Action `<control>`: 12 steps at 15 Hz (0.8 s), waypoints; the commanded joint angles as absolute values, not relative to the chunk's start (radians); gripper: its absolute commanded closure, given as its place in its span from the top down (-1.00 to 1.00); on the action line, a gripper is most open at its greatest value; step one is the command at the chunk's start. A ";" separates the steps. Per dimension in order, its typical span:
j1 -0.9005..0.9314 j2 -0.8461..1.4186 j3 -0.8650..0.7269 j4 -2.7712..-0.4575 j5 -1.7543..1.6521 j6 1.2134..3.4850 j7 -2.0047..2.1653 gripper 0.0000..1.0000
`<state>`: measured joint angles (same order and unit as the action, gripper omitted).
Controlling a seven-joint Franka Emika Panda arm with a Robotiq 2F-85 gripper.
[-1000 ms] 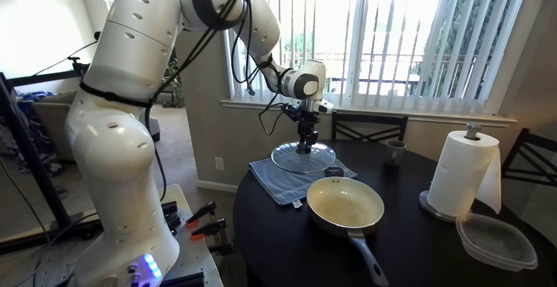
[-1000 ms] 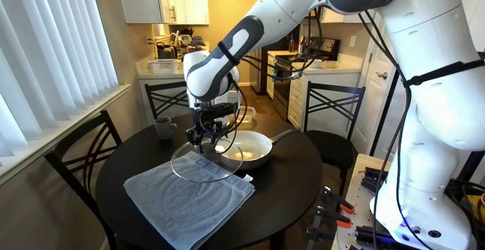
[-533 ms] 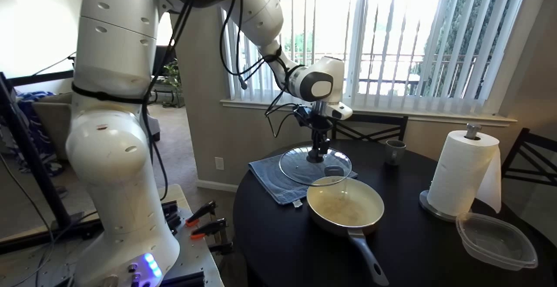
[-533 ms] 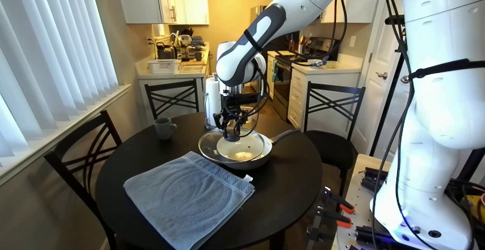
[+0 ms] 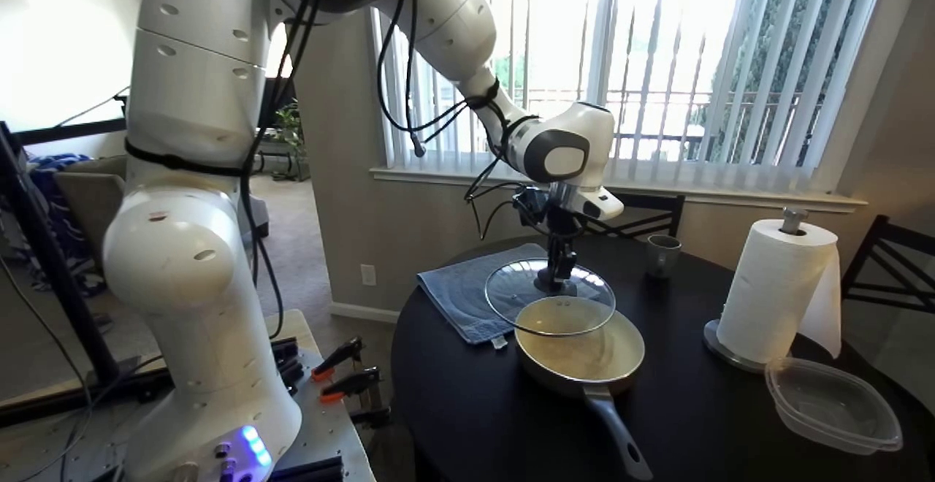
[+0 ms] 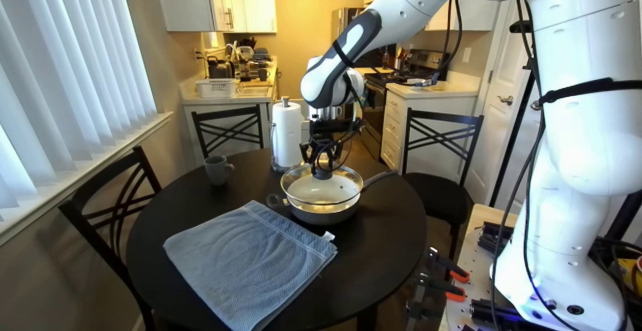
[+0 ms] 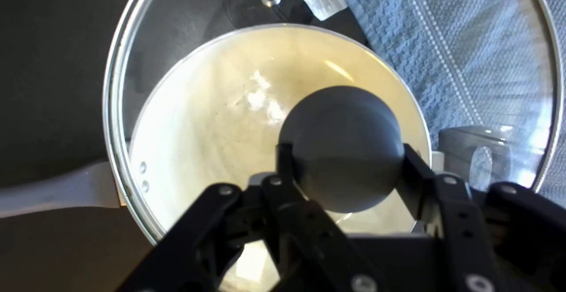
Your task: Pick up the clear lid and put it on the gray pan
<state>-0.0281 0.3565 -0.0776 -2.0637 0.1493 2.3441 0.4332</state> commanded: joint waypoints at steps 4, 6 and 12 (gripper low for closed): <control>-0.074 0.441 -0.083 -1.945 0.216 2.265 0.404 -0.35; -0.086 0.497 -0.082 -1.905 0.234 2.256 0.401 -0.35; -0.106 0.607 -0.095 -1.813 0.254 2.246 0.419 -0.35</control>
<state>-0.0914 0.5966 -0.0881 -1.8638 0.2241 2.2903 0.4320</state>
